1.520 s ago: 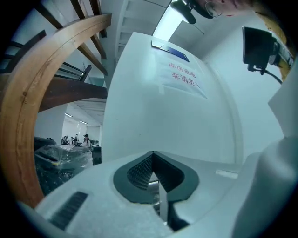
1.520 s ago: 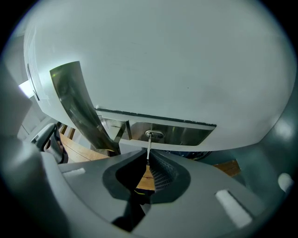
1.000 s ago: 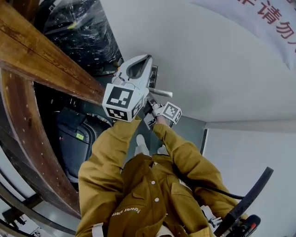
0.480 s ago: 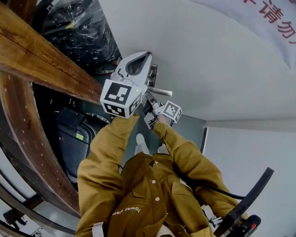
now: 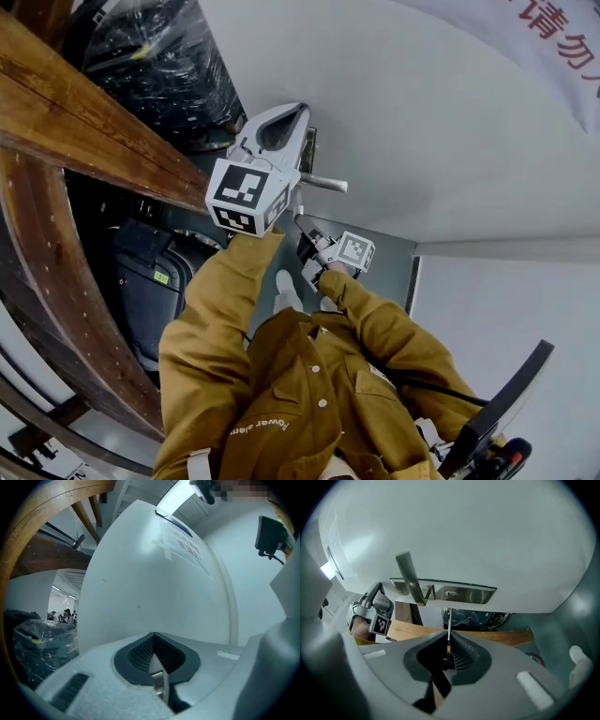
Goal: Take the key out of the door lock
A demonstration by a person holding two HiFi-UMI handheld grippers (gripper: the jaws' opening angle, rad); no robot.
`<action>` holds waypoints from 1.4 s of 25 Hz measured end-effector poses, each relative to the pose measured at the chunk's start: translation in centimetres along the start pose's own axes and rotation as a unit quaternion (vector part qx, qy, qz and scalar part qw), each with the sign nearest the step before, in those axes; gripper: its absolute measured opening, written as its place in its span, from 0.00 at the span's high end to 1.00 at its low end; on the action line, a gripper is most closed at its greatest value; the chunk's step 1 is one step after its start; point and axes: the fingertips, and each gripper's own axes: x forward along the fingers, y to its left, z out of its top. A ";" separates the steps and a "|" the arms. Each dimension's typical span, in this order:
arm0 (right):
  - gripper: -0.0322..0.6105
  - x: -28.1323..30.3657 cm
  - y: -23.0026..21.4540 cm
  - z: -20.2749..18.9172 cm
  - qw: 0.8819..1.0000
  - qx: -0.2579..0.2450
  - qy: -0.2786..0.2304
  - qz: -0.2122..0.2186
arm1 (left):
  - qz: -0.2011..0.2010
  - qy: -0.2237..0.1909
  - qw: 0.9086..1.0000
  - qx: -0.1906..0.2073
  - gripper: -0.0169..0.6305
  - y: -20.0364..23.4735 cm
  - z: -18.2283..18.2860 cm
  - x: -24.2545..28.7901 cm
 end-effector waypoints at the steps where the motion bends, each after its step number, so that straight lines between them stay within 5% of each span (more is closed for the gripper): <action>1: 0.91 -0.5 0.9 -0.3 1.000 -0.001 0.013 0.012 | 0.000 0.002 1.000 -0.003 0.97 0.0 -0.3 0.2; 6: 0.91 -6.0 7.2 -1.4 0.998 0.005 0.057 0.035 | -0.005 0.001 1.000 -0.005 0.97 -1.0 -0.1 0.0; 8: 0.91 -8.9 10.1 -0.1 0.997 -0.048 0.049 0.033 | -0.009 -0.004 1.000 -0.003 0.97 -1.8 0.6 -1.0; 10: 0.91 -11.1 14.0 1.9 0.986 -0.158 0.041 0.039 | -0.011 -0.014 1.000 -0.007 0.97 -2.9 1.4 -2.7; 13: 0.91 -13.1 20.4 5.3 0.936 -0.350 0.014 0.036 | -0.013 -0.038 0.999 -0.020 0.97 -4.9 3.2 -5.9; 16: 0.91 -14.0 26.5 7.6 0.856 -0.515 -0.025 0.024 | -0.014 -0.065 0.998 -0.007 0.97 -8.0 5.4 -8.8; 18: 0.91 -14.4 29.5 7.8 0.802 -0.596 -0.046 0.014 | -0.007 -0.074 0.997 -0.005 0.97 -10.1 5.9 -10.4; 20: 0.90 -14.5 30.8 7.3 0.774 -0.630 -0.063 0.009 | 0.002 -0.055 0.998 -0.007 0.97 -11.7 4.6 -12.1; 23: 0.91 -14.1 29.8 6.1 0.769 -0.635 -0.073 -0.004 | 0.009 -0.026 0.999 -0.020 0.97 -13.1 2.0 -13.8; 28: 0.91 -13.3 26.7 4.5 0.789 -0.611 -0.056 -0.030 | 0.025 -0.004 0.998 -0.049 0.97 -13.5 -1.0 -14.8; 35: 0.91 -13.2 26.0 4.4 0.780 -0.622 -0.046 -0.050 | 0.023 -0.015 0.998 -0.064 0.97 -14.0 -0.8 -14.7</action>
